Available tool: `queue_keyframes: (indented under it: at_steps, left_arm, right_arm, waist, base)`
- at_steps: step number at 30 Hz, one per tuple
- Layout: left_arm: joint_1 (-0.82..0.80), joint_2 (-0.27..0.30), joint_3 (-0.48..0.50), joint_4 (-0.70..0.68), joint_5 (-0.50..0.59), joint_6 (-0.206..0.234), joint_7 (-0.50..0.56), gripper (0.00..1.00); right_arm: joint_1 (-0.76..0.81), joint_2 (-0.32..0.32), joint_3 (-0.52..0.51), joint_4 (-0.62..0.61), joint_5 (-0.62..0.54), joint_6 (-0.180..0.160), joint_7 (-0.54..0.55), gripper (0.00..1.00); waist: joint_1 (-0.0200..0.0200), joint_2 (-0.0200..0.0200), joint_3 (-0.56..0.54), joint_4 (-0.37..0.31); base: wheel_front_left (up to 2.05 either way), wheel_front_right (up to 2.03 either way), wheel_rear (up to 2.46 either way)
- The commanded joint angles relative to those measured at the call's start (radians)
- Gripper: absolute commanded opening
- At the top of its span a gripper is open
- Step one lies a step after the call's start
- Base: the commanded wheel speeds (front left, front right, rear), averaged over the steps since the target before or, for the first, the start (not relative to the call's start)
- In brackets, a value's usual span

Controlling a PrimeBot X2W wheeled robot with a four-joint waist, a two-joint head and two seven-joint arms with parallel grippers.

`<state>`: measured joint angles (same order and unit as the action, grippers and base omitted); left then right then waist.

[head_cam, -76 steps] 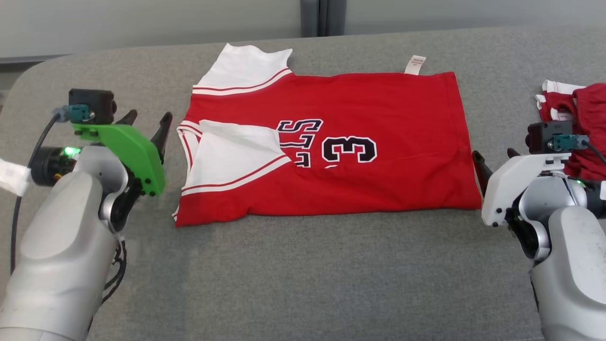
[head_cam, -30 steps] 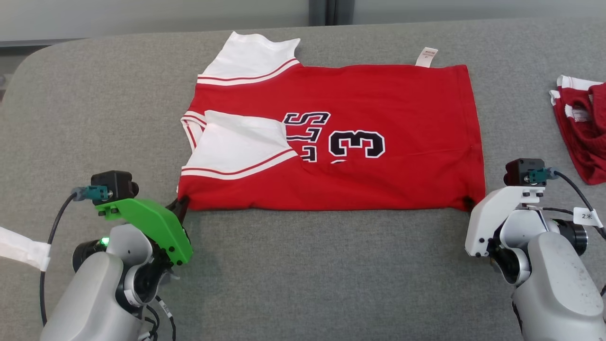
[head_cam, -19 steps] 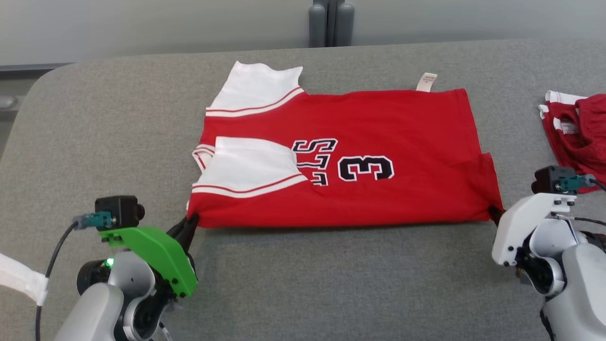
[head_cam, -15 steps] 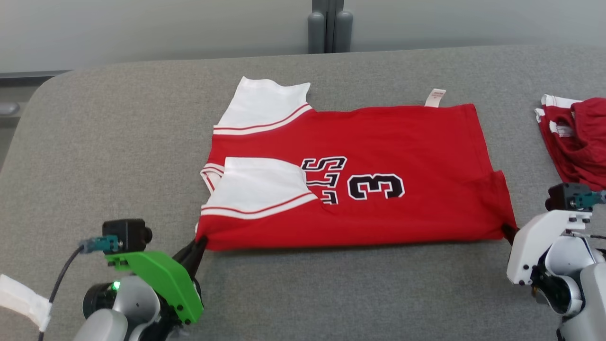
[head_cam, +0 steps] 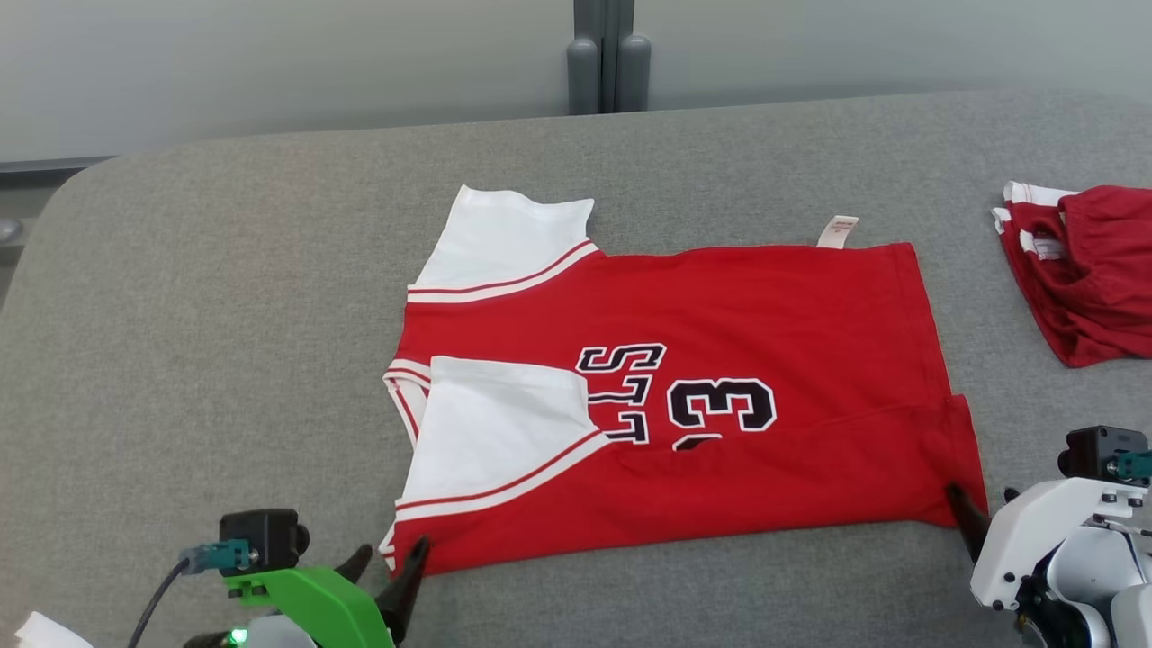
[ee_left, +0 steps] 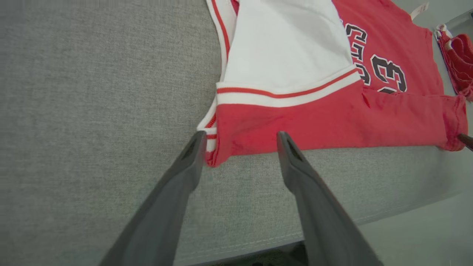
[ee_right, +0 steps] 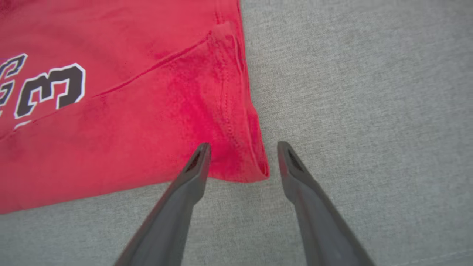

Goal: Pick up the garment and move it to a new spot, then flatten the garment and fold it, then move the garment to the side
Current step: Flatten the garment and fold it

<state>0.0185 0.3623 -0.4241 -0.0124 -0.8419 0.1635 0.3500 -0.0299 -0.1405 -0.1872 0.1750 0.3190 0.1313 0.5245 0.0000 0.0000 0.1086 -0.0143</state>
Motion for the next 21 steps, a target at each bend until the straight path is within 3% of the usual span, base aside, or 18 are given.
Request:
queue_keyframes:
  at_steps: [1, 7, 11, 21]
  left_arm:
    - [-0.017, 0.024, 0.010, -0.008, 0.021, 0.003, -0.007, 1.00]
    - [-0.180, 0.094, 0.026, -0.042, 0.076, -0.016, 0.041, 1.00]
    - [-0.372, 0.118, 0.016, -0.027, 0.092, -0.060, 0.116, 1.00]
    - [-0.825, 0.132, -0.031, 0.238, 0.164, -0.139, 0.283, 1.00]
  right_arm:
    - [-0.002, -0.005, -0.005, -0.011, -0.011, -0.001, -0.014, 1.00]
    - [-0.046, -0.018, 0.023, -0.074, -0.031, -0.001, -0.040, 1.00]
    - [-0.099, -0.026, 0.055, -0.110, -0.037, -0.001, -0.038, 1.00]
    - [-0.316, -0.033, 0.186, -0.070, -0.035, -0.001, -0.049, 1.00]
  waist:
    - [0.0000, 0.0000, -0.003, -0.005]
    - [0.0000, 0.0000, 0.001, -0.027]
    - [0.0000, 0.0000, 0.029, -0.052]
    - [0.0000, 0.0000, 0.183, -0.185]
  base:
    - [0.00, 0.00, 0.00]
    - [0.00, 0.00, 0.00]
    - [0.00, 0.00, 0.00]
    - [0.00, 0.00, 0.00]
